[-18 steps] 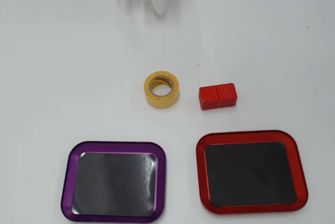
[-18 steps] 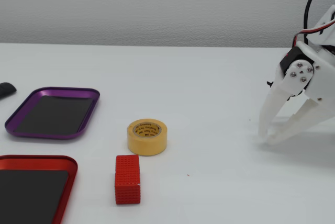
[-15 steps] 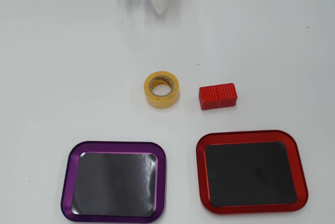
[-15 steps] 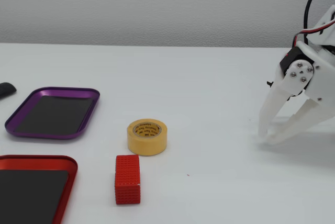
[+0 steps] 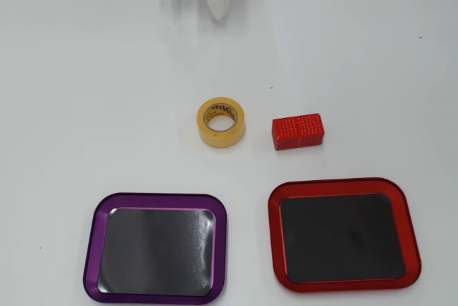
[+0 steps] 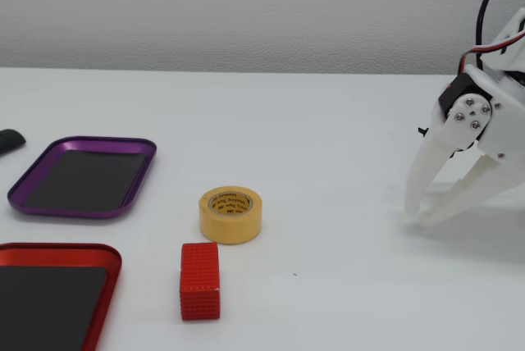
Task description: Grasp a tape and put it in the right purple dish.
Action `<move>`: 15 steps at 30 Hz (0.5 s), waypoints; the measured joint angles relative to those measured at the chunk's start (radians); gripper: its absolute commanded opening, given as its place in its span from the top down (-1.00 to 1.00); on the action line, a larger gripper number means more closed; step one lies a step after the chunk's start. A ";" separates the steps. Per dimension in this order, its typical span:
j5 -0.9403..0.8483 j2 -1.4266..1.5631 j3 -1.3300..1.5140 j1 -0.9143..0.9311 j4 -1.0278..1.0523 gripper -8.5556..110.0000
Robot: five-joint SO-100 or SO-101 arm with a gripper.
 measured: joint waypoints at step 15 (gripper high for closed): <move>-0.084 0.000 -0.087 0.011 -0.224 0.77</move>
